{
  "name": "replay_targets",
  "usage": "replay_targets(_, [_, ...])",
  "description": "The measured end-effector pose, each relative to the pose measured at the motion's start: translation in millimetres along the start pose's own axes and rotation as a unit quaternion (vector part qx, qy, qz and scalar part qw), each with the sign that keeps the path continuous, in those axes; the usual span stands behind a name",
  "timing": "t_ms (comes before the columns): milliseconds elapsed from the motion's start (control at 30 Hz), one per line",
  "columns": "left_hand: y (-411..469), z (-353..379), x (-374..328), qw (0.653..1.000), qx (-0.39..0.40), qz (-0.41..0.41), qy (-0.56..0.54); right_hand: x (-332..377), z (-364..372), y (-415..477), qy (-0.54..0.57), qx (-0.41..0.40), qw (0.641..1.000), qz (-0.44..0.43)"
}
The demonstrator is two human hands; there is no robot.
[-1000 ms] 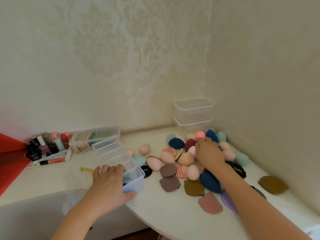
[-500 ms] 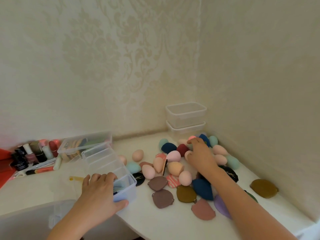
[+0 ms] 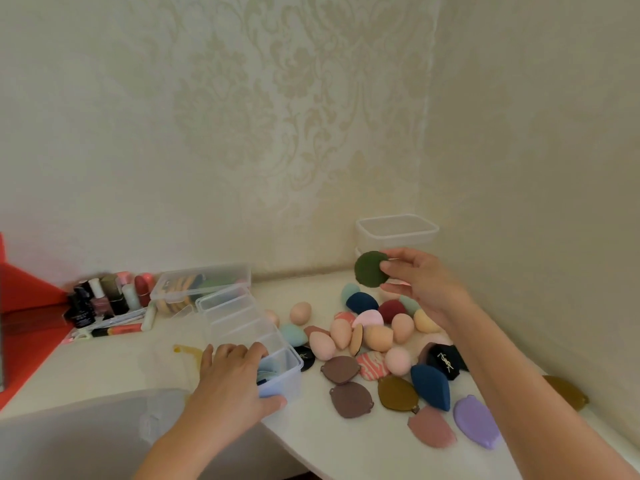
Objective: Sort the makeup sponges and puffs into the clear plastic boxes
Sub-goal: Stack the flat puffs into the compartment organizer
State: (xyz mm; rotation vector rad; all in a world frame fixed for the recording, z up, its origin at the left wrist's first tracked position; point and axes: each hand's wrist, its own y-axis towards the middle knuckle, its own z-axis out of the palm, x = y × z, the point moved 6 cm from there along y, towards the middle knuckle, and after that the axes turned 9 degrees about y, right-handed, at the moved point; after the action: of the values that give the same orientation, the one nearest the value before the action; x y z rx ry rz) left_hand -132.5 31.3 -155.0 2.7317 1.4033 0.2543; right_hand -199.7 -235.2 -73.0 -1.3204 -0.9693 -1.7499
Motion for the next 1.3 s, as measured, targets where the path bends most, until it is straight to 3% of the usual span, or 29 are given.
replay_targets(133, [-5, -9, -3, 1.000, -0.029, -0.008, 0.008, 1, 69, -13, -0.164, 0.099, 0.981, -0.042])
replay_targets(267, [-8, -12, -2, 0.999, -0.050, -0.019, -0.006, -17, 140, -29, -0.322, 0.206, 0.911, -0.156])
replay_targets(367, [-10, -12, 1, 0.997, -0.061, -0.030, -0.044, -28, 164, -30, -0.407, 0.226, 0.865, -0.190])
replay_targets(567, [-18, -13, 6, 0.993, -0.058, -0.034, -0.095, -43, 175, -30, -0.444, 0.254, 0.840, -0.181])
replay_targets(867, [-23, -12, 10, 0.986, -0.087, -0.056, -0.131, -55, 197, -33, -0.564, 0.309, 0.744, -0.181])
replay_targets(1100, [-25, -9, 6, 0.979, -0.134, -0.040, -0.148, -56, 205, -38, -0.667, 0.268, 0.673, -0.173])
replay_targets(1200, [-25, -10, 6, 0.974, -0.161, -0.028, -0.157, -56, 205, -40, -0.668, 0.270, 0.676, -0.156])
replay_targets(1300, [-26, -7, 6, 0.982, -0.124, -0.029, -0.141, -59, 203, -39, -0.644, 0.299, 0.695, -0.116])
